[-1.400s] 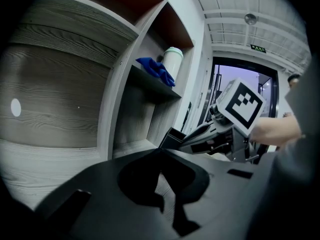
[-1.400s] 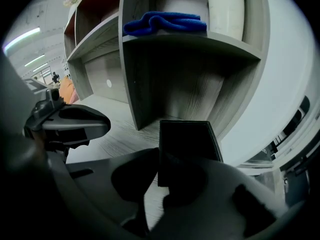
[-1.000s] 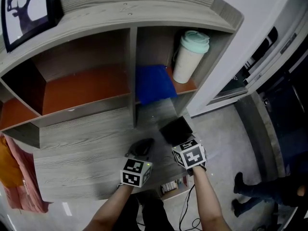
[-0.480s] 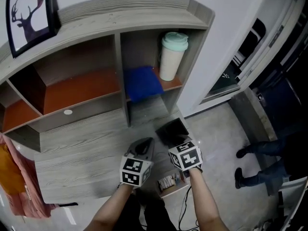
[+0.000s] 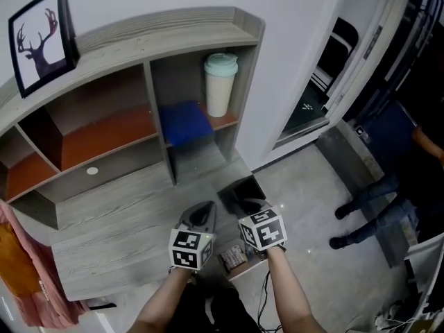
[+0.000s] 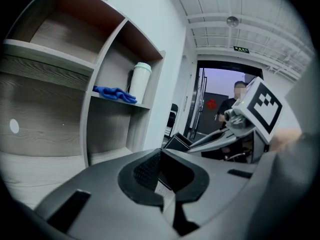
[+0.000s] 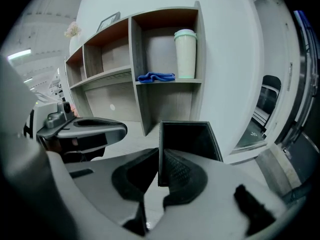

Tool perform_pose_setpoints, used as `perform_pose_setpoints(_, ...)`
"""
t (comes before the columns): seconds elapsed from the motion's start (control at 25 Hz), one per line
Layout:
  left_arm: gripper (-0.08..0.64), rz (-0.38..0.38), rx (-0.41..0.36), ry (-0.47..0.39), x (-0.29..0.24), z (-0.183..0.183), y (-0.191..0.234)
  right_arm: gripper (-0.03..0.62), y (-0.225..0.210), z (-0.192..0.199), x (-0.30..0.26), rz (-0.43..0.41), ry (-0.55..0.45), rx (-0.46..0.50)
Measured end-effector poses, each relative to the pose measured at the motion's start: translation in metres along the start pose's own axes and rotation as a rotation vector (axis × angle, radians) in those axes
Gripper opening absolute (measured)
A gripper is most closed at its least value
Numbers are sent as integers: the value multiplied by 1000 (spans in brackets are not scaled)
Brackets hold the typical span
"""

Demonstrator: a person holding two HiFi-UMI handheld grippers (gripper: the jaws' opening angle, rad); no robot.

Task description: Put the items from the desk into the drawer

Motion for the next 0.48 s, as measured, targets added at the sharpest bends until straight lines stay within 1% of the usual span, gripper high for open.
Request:
perform_pose_setpoints(0.2,9,20,-19,-6,7,-8,-14,37,2,9,30,20,-46,-50)
perform_pose_setpoints(0.48,9,80,-58,-12,5,-16,-37,37,-2,20,56,53,-89,-76)
Point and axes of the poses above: the fingertips, and each gripper's own axes: x backward along the fingers, y to its left, z out of its underside, the point moved 7 cm from there along x, backward along the fingers, and after that the axes turned 6 degrees about -x, right-handed, at the moved point
